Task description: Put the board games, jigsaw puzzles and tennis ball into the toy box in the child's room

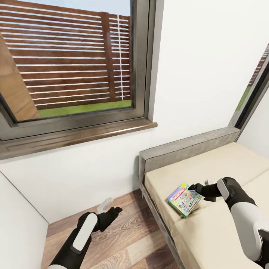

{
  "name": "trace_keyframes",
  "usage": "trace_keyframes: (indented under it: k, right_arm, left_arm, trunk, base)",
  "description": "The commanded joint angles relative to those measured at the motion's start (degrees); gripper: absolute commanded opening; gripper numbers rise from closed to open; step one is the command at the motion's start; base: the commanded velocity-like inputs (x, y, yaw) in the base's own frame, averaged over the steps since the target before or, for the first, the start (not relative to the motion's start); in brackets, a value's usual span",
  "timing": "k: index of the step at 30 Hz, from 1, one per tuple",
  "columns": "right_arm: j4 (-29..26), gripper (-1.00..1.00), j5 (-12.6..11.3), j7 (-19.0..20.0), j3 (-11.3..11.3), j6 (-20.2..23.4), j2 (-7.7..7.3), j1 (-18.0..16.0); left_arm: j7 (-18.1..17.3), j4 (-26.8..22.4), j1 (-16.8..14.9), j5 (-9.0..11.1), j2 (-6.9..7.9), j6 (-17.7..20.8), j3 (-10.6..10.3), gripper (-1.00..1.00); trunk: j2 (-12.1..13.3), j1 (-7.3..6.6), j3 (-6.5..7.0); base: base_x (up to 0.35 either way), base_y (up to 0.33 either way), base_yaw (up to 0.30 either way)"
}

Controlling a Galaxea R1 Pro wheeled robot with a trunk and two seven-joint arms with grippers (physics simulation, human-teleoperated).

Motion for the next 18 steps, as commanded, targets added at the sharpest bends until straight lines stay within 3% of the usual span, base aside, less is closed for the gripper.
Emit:
trace_keyframes:
  k: [1, 18]
  right_arm:
    - [0.0, 1.00, -0.3, -0.1, -0.2, 0.3, 0.01, 0.0]
    - [0.0, 1.00, -0.1, -0.5, -0.3, 0.1, -0.08, 0.2]
  left_arm:
    - [0.6, -0.1, 0.0, 0.6, 0.01, 0.0, -0.1, 1.00]
    - [0.5, -0.1, 0.0, 0.7, -0.18, 0.1, 0.0, 1.00]
  trunk:
    - [0.0, -0.01, -0.05]
    - [0.0, -0.01, -0.05]
  base:
    - [0.000, 0.000, 0.000]
    - [0.000, 0.000, 0.000]
